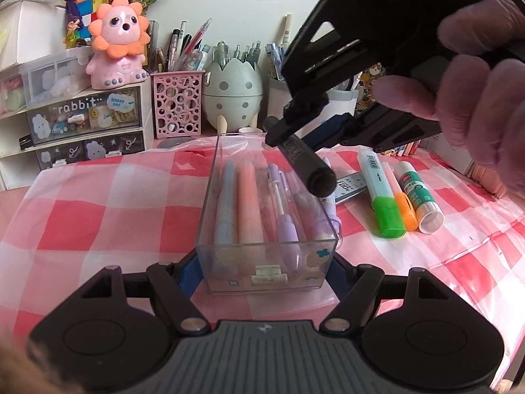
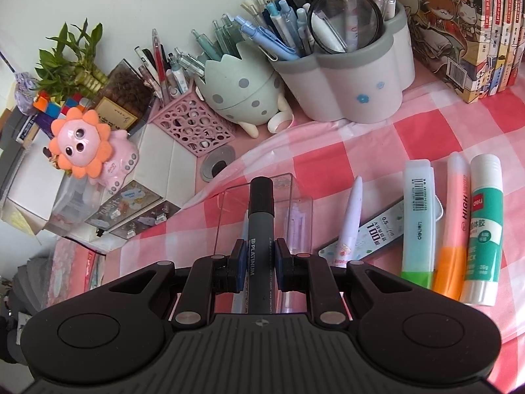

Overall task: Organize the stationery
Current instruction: 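Lift the grey marker, lower it into the tray, open right tool, then withdraw the right tool to the white pen with lavender cap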

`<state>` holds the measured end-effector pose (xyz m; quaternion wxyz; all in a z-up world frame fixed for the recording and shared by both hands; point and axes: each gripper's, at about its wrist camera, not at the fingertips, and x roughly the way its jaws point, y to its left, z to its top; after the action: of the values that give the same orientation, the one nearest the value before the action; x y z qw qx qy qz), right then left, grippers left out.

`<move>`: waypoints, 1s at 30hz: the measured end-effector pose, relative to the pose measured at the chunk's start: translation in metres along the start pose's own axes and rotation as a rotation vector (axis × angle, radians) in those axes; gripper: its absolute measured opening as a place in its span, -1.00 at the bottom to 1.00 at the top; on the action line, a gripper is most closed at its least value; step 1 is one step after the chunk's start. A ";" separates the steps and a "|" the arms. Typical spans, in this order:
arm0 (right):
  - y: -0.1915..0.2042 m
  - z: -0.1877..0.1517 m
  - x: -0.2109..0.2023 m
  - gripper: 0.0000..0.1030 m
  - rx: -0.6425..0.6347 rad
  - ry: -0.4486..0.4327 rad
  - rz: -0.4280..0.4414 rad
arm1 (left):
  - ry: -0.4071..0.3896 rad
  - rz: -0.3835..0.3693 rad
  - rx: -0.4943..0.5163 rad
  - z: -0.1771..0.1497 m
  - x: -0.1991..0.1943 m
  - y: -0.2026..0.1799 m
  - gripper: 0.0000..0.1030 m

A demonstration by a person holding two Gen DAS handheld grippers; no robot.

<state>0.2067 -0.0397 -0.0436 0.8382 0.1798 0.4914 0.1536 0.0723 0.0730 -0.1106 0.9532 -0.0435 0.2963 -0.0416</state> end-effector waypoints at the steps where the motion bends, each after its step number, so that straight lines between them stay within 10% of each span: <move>1: 0.002 -0.001 0.001 -0.69 -0.003 -0.004 -0.008 | 0.000 -0.001 -0.002 0.000 0.000 0.000 -0.05; 30: 0.010 -0.005 -0.020 -0.11 -0.082 -0.062 -0.002 | -0.001 -0.001 -0.003 0.000 0.000 -0.001 -0.05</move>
<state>0.1921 -0.0384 -0.0260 0.8598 0.1496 0.4588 0.1669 0.0724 0.0723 -0.1107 0.9532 -0.0453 0.2960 -0.0416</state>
